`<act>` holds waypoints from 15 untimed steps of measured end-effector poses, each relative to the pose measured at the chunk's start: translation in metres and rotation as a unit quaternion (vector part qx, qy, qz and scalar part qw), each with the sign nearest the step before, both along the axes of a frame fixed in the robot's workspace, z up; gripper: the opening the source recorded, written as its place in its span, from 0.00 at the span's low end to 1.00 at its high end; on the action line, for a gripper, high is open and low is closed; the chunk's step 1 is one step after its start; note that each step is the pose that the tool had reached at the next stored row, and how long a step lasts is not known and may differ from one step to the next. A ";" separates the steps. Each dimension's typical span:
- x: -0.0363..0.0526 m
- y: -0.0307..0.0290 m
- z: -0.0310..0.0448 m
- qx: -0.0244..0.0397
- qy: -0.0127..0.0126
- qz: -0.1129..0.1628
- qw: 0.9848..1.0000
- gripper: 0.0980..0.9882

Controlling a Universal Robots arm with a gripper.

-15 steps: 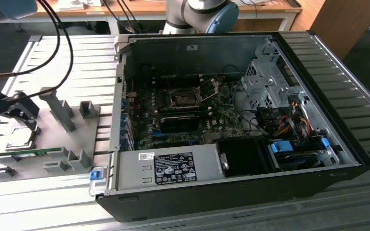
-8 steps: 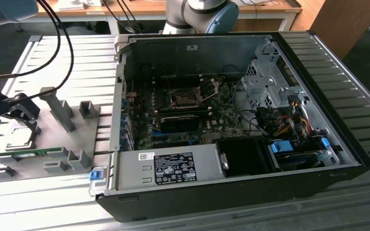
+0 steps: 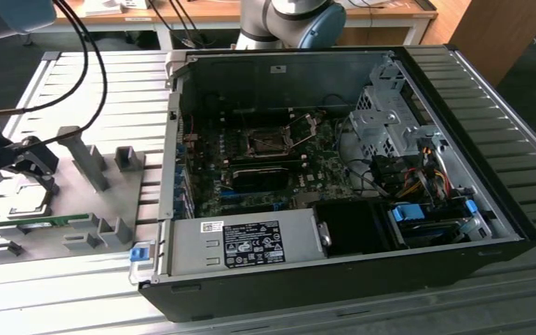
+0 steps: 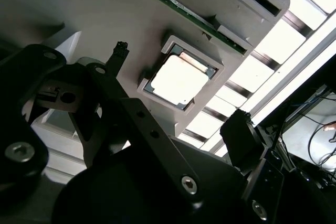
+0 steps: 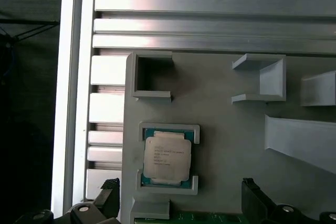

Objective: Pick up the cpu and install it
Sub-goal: 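Pick up the cpu and move it towards the insertion slot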

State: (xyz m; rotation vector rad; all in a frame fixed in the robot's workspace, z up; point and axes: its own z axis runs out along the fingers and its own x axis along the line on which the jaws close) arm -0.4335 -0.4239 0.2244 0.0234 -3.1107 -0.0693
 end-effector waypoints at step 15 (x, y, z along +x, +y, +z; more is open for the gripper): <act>-0.0027 -0.0001 -0.0121 0.007 0.000 -0.005 1.000 1.00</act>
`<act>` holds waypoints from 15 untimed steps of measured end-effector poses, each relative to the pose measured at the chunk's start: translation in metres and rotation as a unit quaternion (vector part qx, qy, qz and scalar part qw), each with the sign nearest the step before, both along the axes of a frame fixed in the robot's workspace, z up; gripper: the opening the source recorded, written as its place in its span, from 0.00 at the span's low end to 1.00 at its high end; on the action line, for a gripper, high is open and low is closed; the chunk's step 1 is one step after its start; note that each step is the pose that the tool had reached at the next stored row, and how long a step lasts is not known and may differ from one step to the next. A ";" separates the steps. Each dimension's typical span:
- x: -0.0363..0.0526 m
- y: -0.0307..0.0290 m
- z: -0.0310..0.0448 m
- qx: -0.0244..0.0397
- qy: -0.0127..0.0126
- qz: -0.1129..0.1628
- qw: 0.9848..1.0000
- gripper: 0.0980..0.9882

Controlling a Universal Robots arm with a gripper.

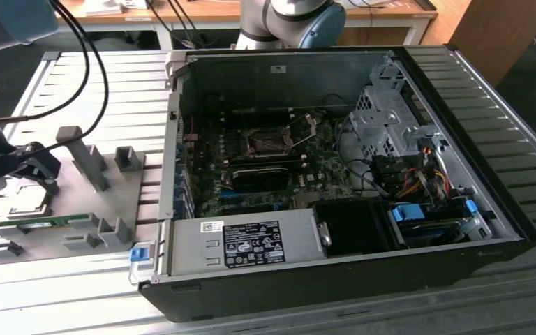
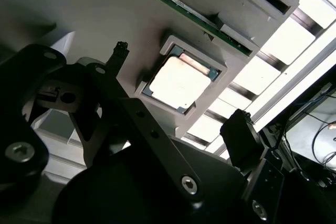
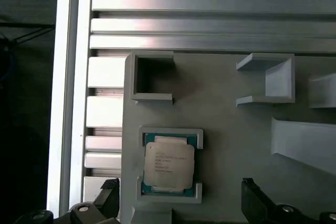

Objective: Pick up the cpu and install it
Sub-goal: 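Pick up the cpu and move it towards the insertion slot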

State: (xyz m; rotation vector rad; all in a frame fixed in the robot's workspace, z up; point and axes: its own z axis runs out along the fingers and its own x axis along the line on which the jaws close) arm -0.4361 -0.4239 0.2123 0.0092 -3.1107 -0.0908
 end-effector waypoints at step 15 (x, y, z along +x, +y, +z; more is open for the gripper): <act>-0.0007 0.0000 -0.0062 0.000 0.000 -0.004 1.000 1.00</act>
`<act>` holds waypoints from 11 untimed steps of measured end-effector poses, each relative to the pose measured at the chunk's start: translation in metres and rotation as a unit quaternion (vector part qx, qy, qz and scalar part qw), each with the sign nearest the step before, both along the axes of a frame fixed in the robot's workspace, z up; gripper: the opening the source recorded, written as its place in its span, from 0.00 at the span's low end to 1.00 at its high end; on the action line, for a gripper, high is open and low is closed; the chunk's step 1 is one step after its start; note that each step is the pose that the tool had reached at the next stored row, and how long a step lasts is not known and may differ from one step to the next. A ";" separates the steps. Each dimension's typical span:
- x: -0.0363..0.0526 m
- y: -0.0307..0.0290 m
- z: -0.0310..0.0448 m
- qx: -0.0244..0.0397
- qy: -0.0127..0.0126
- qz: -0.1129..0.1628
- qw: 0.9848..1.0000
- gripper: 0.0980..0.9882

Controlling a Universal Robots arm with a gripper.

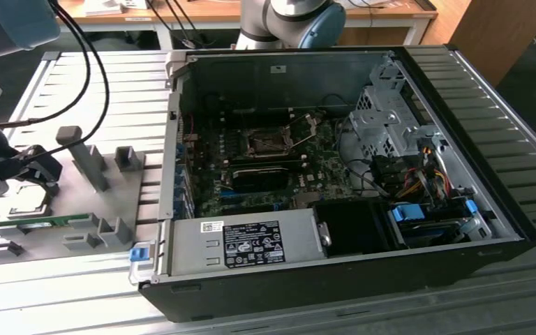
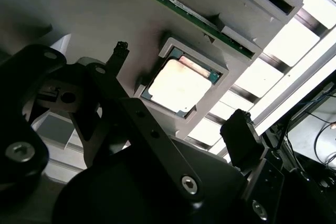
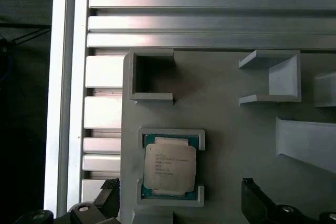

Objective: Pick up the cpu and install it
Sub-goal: 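Pick up the cpu and move it towards the insertion slot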

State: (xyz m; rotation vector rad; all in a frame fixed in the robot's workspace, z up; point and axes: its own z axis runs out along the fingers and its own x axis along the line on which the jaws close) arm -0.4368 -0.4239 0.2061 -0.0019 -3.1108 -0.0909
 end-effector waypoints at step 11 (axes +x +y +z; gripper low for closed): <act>0.0000 0.0000 -0.0063 0.000 0.001 0.000 1.000 1.00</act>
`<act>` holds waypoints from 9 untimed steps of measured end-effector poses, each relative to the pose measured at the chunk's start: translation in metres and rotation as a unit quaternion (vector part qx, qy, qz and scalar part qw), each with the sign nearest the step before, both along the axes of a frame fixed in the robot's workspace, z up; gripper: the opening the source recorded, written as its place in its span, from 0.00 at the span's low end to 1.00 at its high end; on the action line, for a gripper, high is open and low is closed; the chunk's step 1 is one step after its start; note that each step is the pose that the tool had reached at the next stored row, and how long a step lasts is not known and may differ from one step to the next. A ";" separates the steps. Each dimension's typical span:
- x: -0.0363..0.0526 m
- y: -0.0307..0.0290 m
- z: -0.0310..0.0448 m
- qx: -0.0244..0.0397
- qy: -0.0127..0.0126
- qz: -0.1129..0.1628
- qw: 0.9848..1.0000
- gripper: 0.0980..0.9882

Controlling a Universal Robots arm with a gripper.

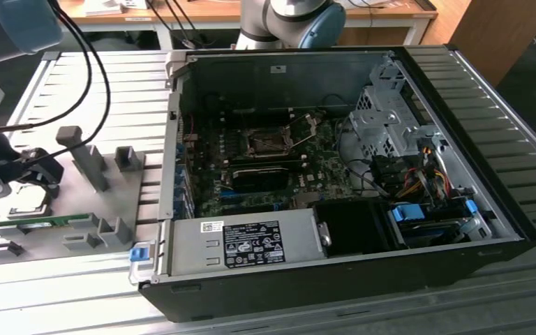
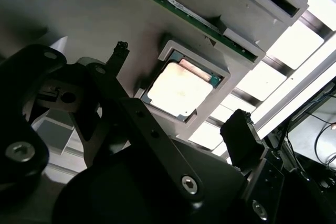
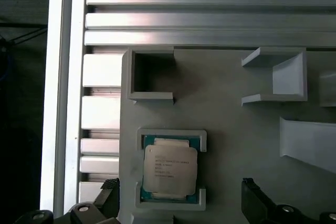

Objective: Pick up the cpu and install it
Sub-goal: 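Pick up the cpu and move it towards the insertion slot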

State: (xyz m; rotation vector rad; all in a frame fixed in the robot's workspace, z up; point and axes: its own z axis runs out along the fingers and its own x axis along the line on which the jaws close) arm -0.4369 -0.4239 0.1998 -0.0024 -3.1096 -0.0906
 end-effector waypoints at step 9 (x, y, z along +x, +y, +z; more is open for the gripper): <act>-0.0026 0.0012 -0.0047 0.000 0.000 -0.002 1.000 1.00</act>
